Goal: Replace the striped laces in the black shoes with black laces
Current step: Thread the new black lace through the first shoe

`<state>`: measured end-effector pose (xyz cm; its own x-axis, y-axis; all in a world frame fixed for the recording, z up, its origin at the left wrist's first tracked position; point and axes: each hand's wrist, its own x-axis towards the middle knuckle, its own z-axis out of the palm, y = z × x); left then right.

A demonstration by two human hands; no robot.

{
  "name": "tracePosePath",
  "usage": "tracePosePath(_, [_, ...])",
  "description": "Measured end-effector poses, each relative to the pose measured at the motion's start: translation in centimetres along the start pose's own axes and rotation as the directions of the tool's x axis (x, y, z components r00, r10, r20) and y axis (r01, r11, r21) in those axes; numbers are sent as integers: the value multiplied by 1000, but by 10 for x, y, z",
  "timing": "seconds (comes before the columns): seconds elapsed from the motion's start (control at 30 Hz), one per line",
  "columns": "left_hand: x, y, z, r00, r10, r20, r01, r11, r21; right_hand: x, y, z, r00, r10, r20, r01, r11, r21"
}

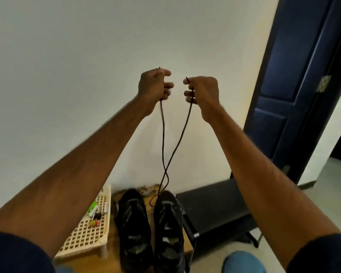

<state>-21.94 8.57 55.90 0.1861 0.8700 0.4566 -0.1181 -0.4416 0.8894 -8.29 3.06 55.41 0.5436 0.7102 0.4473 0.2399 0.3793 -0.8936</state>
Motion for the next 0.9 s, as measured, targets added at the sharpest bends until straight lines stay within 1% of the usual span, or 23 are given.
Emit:
tracePosePath(0.03, [-11,-33,-7,1000,8,-5,-7,989,150,-9,31,-3,998,61,19,-61,998,13])
tracePosePath(0.07, [-23,-65,-13,999,17,31,-27,935,352,-18,63,-7,993,111,31,-111,994,-4])
tracePosePath(0.1, [-38,-99,-20,994,-10,110,-51,841,538,-29,96,-10,989,145,34,-143,988,-61])
tracePosePath(0.13, [-55,-133,-25,978,-75,194,-75,742,667,-41,128,-14,987,160,33,-154,978,-143])
tracePosePath(0.17, [-73,-164,-28,956,-144,255,-100,658,747,-54,157,-18,986,162,43,-148,962,-229])
tracePosePath(0.23, [-109,-223,-32,918,-255,303,-127,534,836,-75,214,-20,969,209,133,-144,913,-381])
tracePosePath(0.3, [-140,-268,-32,894,-315,317,-144,469,872,-94,263,-19,908,315,278,-130,840,-526])
tracePosePath(0.37, [-157,-297,-32,886,-333,324,-146,462,875,-105,298,-19,815,417,402,-42,735,-677])
tracePosePath(0.43, [-157,-312,-32,878,-318,358,-177,479,860,-102,314,-16,710,495,502,90,643,-761])
tracePosePath(0.47, [-154,-316,-32,878,-299,375,-194,494,848,-98,316,-15,671,521,527,131,616,-777])
tracePosePath(0.53, [-151,-321,-32,883,-271,383,-203,517,832,-92,315,-17,634,546,547,145,611,-778])
tracePosePath(0.6, [-151,-329,-35,873,-272,404,-221,518,826,-91,315,-22,616,565,549,137,610,-781])
tracePosePath(0.7, [-157,-340,-39,846,-263,465,-270,541,797,-104,317,-33,629,588,508,55,619,-784])
tracePosePath(0.77, [-157,-341,-38,859,-220,463,-275,565,778,-110,314,-36,623,600,502,12,634,-773])
tracePosePath(0.83, [-155,-338,-35,869,-202,451,-279,555,784,-115,311,-35,631,598,495,10,632,-775])
tracePosePath(0.9, [-155,-334,-34,857,-249,450,-272,523,808,-122,309,-32,657,586,474,11,621,-784])
